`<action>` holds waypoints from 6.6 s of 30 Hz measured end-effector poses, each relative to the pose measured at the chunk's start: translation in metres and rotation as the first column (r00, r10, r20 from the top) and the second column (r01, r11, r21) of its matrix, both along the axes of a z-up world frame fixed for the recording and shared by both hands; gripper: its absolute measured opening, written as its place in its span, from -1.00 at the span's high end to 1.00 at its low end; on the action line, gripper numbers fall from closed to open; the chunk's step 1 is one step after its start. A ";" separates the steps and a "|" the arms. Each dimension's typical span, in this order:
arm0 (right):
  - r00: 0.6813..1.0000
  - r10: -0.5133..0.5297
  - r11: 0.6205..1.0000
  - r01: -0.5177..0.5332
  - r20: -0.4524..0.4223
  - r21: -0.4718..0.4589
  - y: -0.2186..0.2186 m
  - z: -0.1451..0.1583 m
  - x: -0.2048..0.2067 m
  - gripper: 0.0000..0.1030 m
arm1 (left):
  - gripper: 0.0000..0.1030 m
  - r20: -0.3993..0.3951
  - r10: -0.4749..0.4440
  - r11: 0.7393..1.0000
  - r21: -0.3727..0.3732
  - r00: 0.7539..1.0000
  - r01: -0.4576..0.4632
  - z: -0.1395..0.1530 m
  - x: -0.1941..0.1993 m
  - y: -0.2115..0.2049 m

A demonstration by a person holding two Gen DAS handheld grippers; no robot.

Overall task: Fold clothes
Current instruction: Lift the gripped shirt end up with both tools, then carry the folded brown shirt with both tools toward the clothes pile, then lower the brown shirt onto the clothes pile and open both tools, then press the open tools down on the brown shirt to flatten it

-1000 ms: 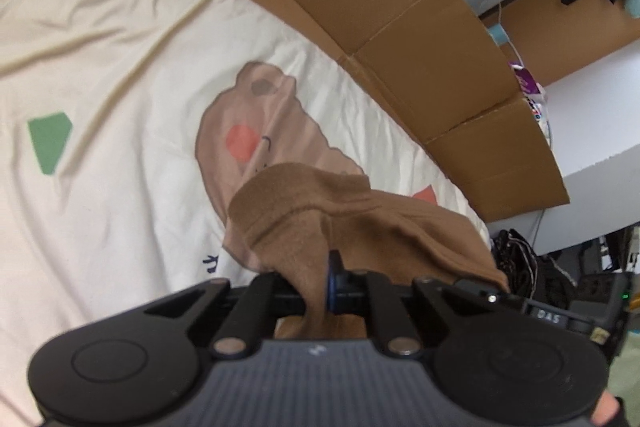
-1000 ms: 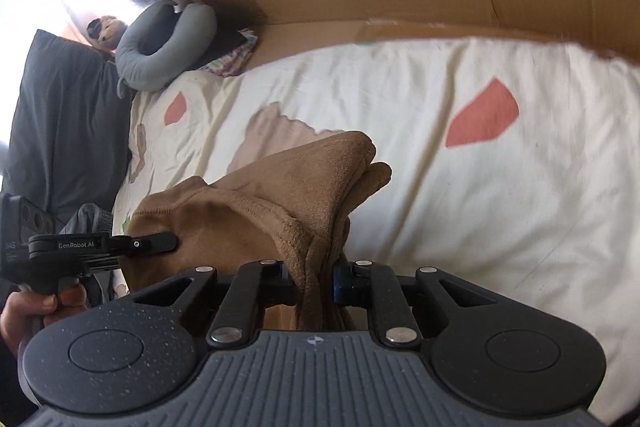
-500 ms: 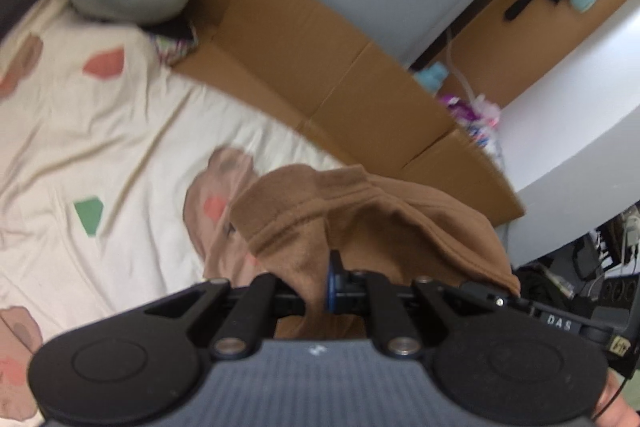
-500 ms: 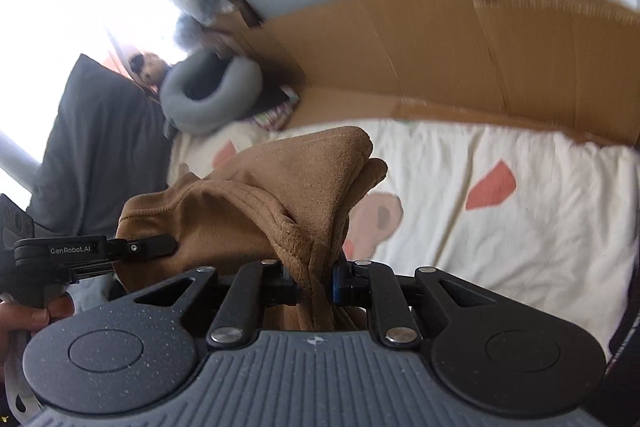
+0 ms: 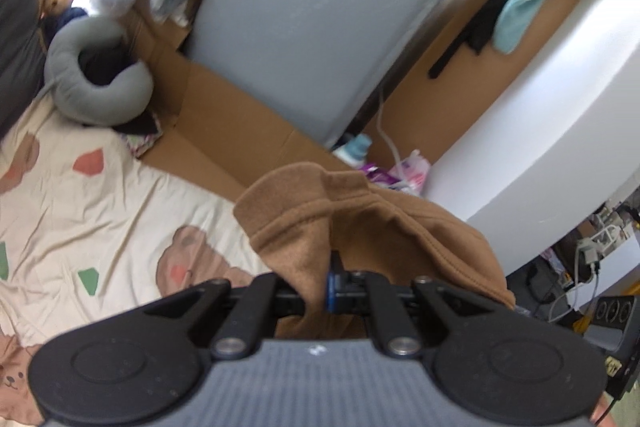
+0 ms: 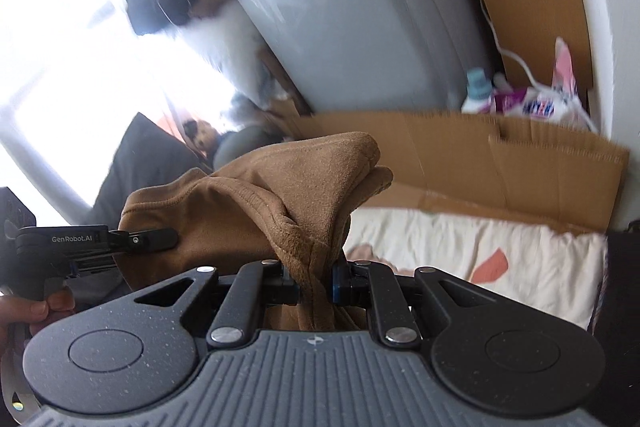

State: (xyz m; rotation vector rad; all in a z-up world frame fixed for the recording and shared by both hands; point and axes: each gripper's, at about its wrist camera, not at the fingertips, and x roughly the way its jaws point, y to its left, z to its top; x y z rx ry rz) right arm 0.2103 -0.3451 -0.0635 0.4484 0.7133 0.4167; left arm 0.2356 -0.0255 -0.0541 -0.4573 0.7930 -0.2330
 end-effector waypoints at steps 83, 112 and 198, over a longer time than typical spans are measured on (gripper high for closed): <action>0.809 -0.556 0.780 0.588 0.191 -0.216 -0.262 -0.012 -0.195 0.76 | 0.88 0.223 -0.715 0.655 -0.119 0.663 0.746 -0.067 0.024 -0.310; 0.813 -0.575 0.760 0.571 0.086 -0.310 -0.304 -0.138 -0.112 0.74 | 0.88 0.147 -0.722 0.659 -0.154 0.676 0.736 -0.201 0.101 -0.337; 0.843 -0.538 0.733 0.483 0.025 -0.479 -0.356 -0.241 0.047 0.42 | -0.10 0.056 -0.624 0.769 0.220 0.779 0.600 -0.268 0.111 -0.365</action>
